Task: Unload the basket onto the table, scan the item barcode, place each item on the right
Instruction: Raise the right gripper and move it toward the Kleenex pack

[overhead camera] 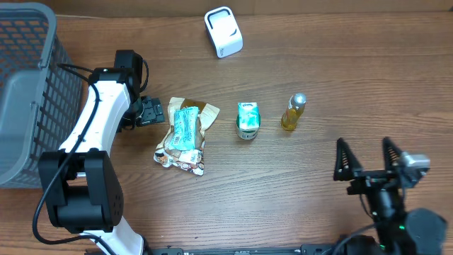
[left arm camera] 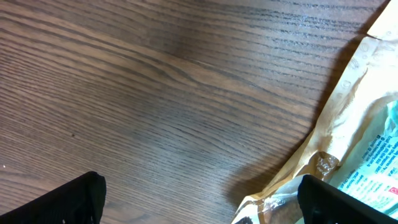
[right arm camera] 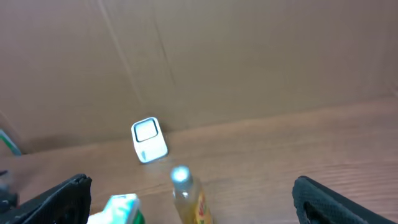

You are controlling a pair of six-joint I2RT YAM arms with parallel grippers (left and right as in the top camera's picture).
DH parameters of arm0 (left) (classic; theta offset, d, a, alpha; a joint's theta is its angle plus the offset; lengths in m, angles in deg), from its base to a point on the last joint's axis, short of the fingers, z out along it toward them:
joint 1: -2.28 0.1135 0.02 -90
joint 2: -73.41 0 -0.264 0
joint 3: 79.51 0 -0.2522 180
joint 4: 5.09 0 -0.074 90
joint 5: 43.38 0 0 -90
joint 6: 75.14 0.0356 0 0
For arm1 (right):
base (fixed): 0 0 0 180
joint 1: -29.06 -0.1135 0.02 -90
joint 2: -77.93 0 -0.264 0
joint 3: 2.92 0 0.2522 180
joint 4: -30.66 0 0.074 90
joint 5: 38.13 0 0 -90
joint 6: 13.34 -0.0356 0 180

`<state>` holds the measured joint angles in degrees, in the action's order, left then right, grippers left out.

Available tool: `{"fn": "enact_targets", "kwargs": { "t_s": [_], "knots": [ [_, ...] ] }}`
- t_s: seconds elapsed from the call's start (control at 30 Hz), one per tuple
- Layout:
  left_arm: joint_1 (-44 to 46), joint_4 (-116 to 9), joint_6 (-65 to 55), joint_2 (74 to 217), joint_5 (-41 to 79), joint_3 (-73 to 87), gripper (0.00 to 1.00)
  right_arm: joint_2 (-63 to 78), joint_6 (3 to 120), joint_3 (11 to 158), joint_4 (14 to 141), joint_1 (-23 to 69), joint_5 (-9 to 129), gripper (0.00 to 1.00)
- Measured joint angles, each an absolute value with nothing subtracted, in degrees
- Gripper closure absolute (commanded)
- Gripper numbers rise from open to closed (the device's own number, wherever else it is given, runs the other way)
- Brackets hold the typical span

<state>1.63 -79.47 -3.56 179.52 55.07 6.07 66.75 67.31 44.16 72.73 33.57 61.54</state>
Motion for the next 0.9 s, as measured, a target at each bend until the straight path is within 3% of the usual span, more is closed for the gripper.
{"fn": "enact_targets", "kwargs": {
  "t_s": [0.43,0.73,0.77,0.9],
  "knots": [
    [1.6,-79.5,-3.6,179.5,55.3,6.0,0.0,37.7,66.2,92.3,108.5,33.6,62.3,0.0],
    [1.6,-79.5,-3.6,179.5,55.3,6.0,0.0,28.2,66.2,97.2,114.6,33.6,64.6,0.0],
    [1.6,-79.5,-3.6,179.5,55.3,6.0,0.0,27.6,66.1,97.2,114.7,33.6,65.1,0.02],
    [1.6,-79.5,-3.6,179.5,55.3,6.0,0.0,25.4,66.2,97.2,114.9,33.6,68.6,0.34]
  ]
}}
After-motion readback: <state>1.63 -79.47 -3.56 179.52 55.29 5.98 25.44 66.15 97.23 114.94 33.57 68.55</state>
